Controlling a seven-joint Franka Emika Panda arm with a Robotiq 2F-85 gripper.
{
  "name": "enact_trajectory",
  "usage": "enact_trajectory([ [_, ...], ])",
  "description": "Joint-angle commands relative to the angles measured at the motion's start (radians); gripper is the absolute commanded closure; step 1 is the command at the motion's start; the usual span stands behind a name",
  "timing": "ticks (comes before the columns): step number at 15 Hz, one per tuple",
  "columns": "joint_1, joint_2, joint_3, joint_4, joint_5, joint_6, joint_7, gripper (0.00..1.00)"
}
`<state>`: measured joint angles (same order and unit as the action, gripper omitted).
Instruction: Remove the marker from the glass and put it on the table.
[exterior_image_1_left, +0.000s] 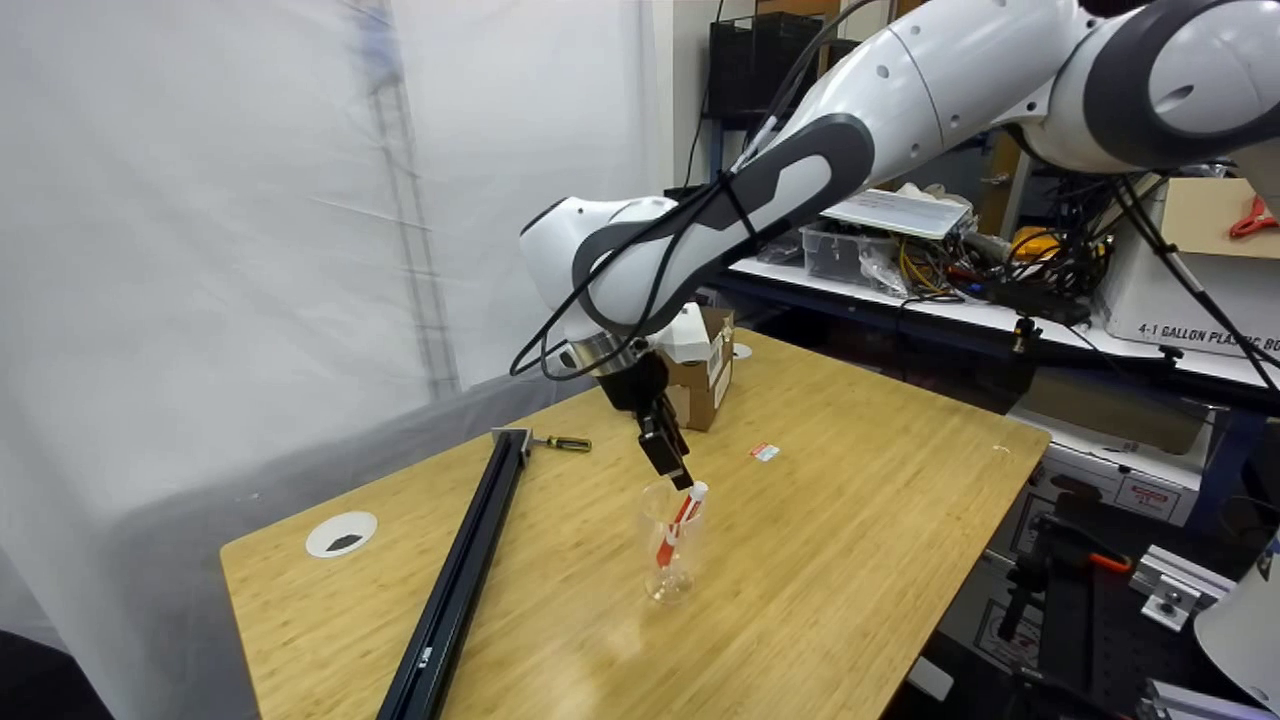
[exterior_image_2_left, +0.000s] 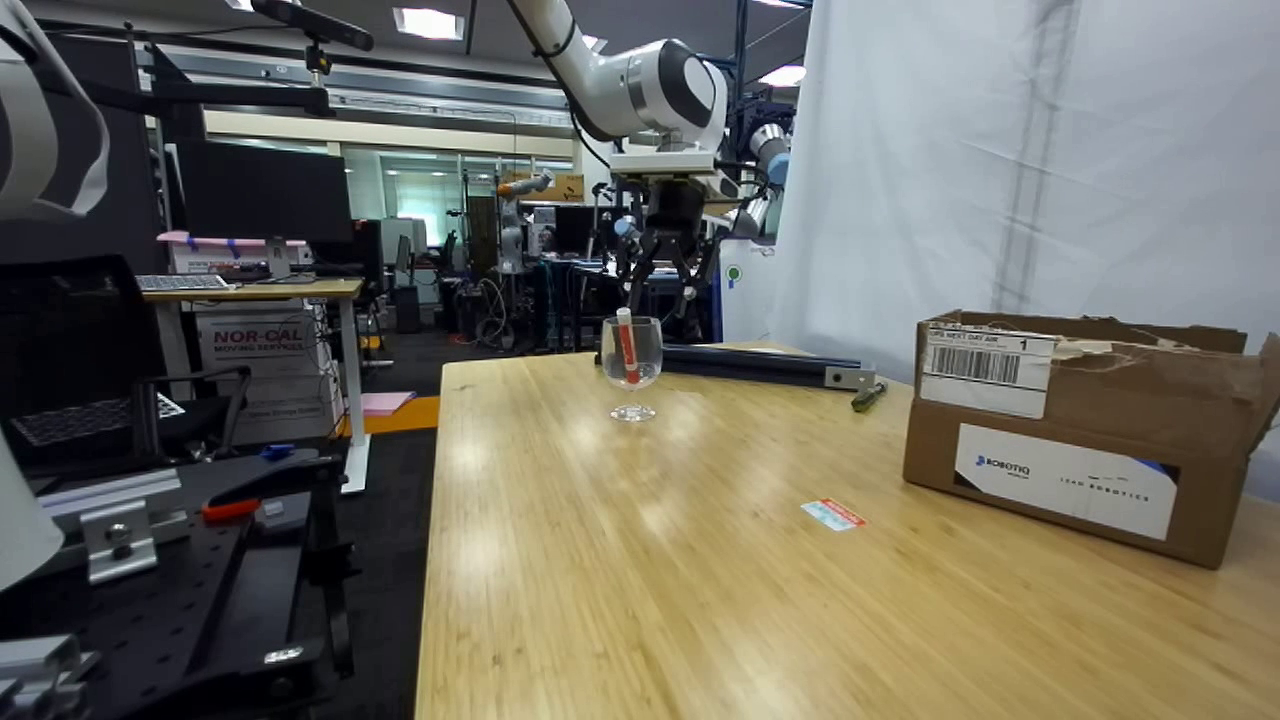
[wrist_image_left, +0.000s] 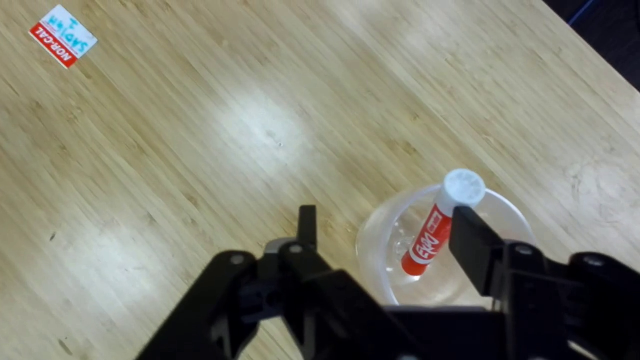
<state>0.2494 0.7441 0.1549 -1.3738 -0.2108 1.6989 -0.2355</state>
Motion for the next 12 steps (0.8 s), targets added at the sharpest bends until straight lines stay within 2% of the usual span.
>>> enact_trajectory([
  [1, 0.019, 0.055, -0.01, 0.089, -0.01, -0.098, 0.003, 0.32],
  [3, 0.033, 0.081, -0.01, 0.128, -0.016, -0.139, 0.005, 0.32],
  [7, 0.067, 0.126, -0.011, 0.212, -0.027, -0.224, 0.004, 0.23],
  [8, 0.074, 0.135, -0.012, 0.231, -0.029, -0.242, 0.005, 0.33],
  [9, 0.08, 0.144, -0.013, 0.252, -0.033, -0.26, 0.005, 0.35],
  [12, 0.089, 0.17, -0.015, 0.303, -0.037, -0.299, 0.004, 0.52],
])
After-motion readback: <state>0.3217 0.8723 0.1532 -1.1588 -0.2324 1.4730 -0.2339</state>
